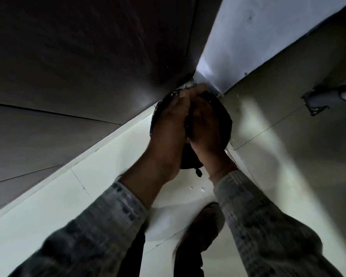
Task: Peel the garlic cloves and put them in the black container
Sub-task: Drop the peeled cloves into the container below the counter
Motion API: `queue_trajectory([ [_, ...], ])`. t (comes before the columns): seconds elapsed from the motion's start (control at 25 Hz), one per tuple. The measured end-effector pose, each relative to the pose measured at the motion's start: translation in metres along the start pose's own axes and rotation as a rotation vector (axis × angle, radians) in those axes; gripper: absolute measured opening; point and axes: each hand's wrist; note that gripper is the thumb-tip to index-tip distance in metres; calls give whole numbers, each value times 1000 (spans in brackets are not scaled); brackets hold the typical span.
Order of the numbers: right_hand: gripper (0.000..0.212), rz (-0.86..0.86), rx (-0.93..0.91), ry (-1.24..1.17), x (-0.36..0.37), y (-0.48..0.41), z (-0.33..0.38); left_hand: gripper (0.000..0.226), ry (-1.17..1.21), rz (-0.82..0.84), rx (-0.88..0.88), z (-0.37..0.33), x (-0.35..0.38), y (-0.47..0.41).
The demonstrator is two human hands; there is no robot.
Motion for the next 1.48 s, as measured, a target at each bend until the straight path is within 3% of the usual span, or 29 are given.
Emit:
queue_trajectory([
  [0.08, 36, -136, 48, -133, -2, 0, 42, 36, -54, -80, 44, 16, 8, 1],
  [0.16, 43, -219, -146, 14, -19, 15, 80, 38, 12, -60, -145, 10, 9, -3],
  [0.24, 51, 38, -384, 97, -22, 42, 54, 44, 84, -32, -283, -1, 3, -6],
  [0.28, 53, 111, -365, 109, -25, 42, 31, 44, 56, -61, -324, -1, -2, -13],
  [0.36, 60, 26, -203, 170, -30, 37, 28, 45, -26, -98, -316, 2, -4, -15],
  [0.4, 61, -45, -278, 228, -35, 37, 38, 49, -19, -51, -305, 2, -7, -16],
  [0.48, 59, 148, -645, 360, -33, 46, 34, 56, 51, 55, -309, 7, -13, -23],
  [0.52, 60, 267, -717, 378, -32, 48, 28, 60, 101, 93, -311, 9, -18, -24],
  [0.56, 59, 278, -587, 346, -30, 46, 24, 70, 166, 113, -328, 10, -20, -22],
  [0.64, 56, 140, -285, 311, -26, 40, 20, 87, 286, 214, -377, 10, -23, -17],
  [0.68, 56, 82, -350, 334, -24, 39, 16, 88, 333, 248, -385, 10, -28, -18],
  [0.76, 55, 211, -613, 373, -26, 35, 12, 89, 379, 304, -386, 9, -33, -15],
  [0.8, 54, 249, -539, 318, -27, 33, 8, 91, 353, 279, -386, 9, -32, -11],
  [0.92, 53, 109, 31, -5, -16, 20, -16, 89, 243, 102, -322, 13, -33, -8],
  [1.08, 50, 92, 244, -303, -14, 15, 11, 80, 257, -3, -282, 13, -42, -10],
  [1.2, 54, 63, 366, -553, -32, 15, 40, 78, 162, -64, -262, 0, -37, 0],
  [1.28, 45, 62, 450, -714, -53, 20, 75, 77, 84, -84, -245, -16, -28, 19],
  [1.48, 44, 19, 567, -834, -106, 38, 167, 77, -26, -67, -245, -72, 14, 98],
])
Point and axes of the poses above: each hand's wrist, its own y-axis away from the middle knuckle, its own x-axis out of the palm, z = x × y, and after that the axes turned 14 degrees about -x, right-handed
